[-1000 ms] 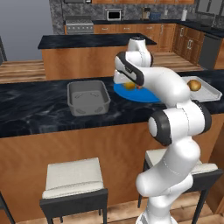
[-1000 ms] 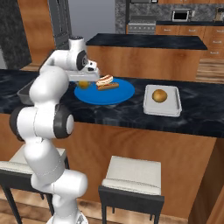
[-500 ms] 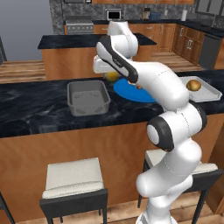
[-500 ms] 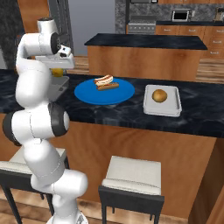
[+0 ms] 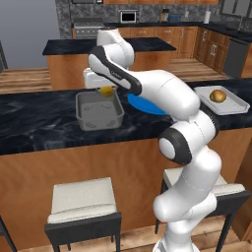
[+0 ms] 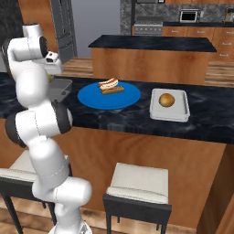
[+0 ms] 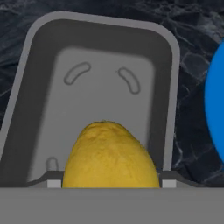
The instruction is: Place one cooked food and one vegetable from the large plate to each tupperware container.
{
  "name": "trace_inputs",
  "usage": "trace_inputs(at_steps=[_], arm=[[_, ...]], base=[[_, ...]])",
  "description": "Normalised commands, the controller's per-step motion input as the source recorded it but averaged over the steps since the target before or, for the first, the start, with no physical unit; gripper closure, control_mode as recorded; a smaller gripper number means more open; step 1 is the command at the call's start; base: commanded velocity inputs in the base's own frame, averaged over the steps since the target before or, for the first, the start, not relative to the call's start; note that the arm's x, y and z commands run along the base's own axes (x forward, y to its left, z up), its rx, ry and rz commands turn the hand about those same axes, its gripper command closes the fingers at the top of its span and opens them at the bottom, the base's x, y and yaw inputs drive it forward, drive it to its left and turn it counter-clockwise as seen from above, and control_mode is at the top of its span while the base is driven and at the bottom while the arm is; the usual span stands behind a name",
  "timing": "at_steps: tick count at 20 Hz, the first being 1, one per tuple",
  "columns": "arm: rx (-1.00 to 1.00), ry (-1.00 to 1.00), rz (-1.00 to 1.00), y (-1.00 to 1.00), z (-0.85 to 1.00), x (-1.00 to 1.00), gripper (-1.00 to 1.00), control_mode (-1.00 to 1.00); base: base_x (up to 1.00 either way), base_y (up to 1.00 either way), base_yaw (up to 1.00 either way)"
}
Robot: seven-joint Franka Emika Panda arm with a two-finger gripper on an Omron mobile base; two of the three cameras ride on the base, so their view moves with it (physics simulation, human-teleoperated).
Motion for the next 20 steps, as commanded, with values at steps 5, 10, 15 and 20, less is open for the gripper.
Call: trace_inputs(at_steps=[5, 10, 15, 20], arm=[[-0.01, 0.00, 0.03, 0.20, -0.38, 0.28, 1.00, -1.00], [-0.01, 0.00, 0.02, 0.01, -0.56, 0.08, 1.00, -1.00], [-0.08, 0.00, 0.00, 0.02, -0.61, 0.05, 1.00, -1.00], [-0.02, 0.00, 0.01, 0.09, -0.20, 0.05, 1.00, -1.00]], base=[[0.00, 0.00, 0.00], [0.00, 0.00, 0.00], [0.00, 0.00, 0.00], [0.00, 0.00, 0.00]])
